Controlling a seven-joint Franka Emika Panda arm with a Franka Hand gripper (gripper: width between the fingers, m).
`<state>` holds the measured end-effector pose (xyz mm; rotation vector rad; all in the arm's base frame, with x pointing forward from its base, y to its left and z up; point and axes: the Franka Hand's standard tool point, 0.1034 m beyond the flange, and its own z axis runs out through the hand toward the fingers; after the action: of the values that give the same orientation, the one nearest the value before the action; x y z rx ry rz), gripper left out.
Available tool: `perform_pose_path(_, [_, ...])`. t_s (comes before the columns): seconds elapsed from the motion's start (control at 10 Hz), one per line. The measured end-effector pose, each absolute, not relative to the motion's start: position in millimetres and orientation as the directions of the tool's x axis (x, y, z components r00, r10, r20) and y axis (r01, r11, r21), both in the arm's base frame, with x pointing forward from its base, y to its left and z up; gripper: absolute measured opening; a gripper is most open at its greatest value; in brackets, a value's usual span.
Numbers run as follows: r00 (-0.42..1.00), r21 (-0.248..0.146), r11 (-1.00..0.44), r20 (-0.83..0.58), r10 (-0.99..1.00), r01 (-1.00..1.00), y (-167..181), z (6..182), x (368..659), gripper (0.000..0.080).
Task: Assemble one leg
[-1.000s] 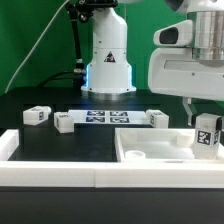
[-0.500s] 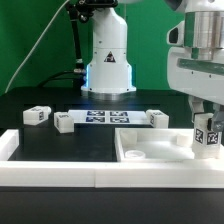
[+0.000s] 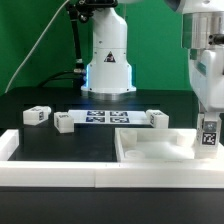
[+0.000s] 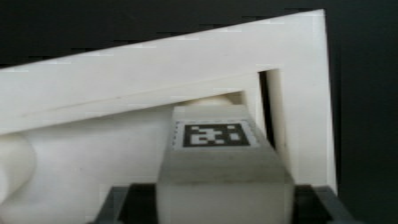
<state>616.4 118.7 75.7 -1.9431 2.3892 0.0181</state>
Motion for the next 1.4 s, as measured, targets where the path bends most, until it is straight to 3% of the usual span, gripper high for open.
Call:
perform_pose_path(0.1, [-0.173,-0.031,0.174,-0.055,-0.983,-0.984,119.1,75.7,616.3,0.0368])
perform_pose_path(0.2, [-0.137,-0.031,0.139,-0.054,-0.989,-0.99,119.3,75.7,616.0,0.0368])
perform_pose_path(0.3, [-0.085,-0.032,0.087,-0.052,-0.995,-0.996,119.4,75.8,616.0,0.0548])
perform_pose_path(0.4, [0.001,-0.037,0.001,-0.049,-0.999,-0.999,119.4,75.7,615.9,0.0628])
perform_pose_path(0.8, [0.487,-0.052,-0.486,-0.022,-0.873,-0.873,121.2,76.2,615.9,0.0648])
perform_pose_path(1.1, [0.74,-0.04,-0.74,0.013,-0.672,-0.671,122.1,76.9,616.4,0.0649])
perform_pose_path(1.4, [0.899,-0.03,-0.899,0.027,-0.437,-0.436,116.0,76.7,617.5,0.0649])
